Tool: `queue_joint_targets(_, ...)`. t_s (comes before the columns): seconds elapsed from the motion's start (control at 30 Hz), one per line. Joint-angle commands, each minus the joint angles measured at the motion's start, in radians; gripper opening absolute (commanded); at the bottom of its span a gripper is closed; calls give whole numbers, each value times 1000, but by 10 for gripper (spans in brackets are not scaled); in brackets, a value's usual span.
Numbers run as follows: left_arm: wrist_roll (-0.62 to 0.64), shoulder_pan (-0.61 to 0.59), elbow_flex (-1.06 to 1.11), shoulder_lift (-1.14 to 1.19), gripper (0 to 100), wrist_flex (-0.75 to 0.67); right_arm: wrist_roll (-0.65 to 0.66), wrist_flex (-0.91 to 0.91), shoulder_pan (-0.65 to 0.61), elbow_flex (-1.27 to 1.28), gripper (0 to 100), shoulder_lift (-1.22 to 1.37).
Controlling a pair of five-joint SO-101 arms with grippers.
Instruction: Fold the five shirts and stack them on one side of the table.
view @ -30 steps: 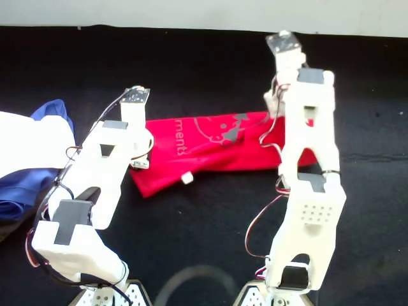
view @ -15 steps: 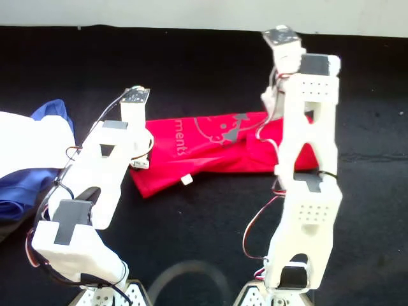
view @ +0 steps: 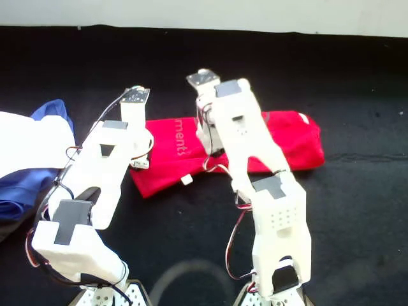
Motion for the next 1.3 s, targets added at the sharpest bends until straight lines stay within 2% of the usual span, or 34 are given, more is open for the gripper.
queue_joint_targets(0.0,9,-16,-10,10,10,-5,-11,-102,1,77,6,-13)
queue_joint_targets(0.1,9,-16,-10,10,10,-5,-11,-111,-12,136,6,-15)
queue_joint_targets(0.37,9,-16,-10,10,10,-5,-5,15,-16,166,6,-143)
queue_joint_targets(0.6,5,-19,-38,-7,10,29,-12,-116,-36,188,6,-180)
queue_joint_targets(0.8,8,-117,-231,-70,10,215,-12,-211,-101,337,6,-151)
queue_joint_targets(1.0,8,-226,-286,-74,13,235,-12,-219,-193,449,6,-153)
queue_joint_targets(1.13,8,-236,-277,-73,13,236,-12,-213,-168,417,6,-165)
queue_joint_targets(1.27,9,-205,-263,-73,14,236,-12,-189,-111,384,6,-292)
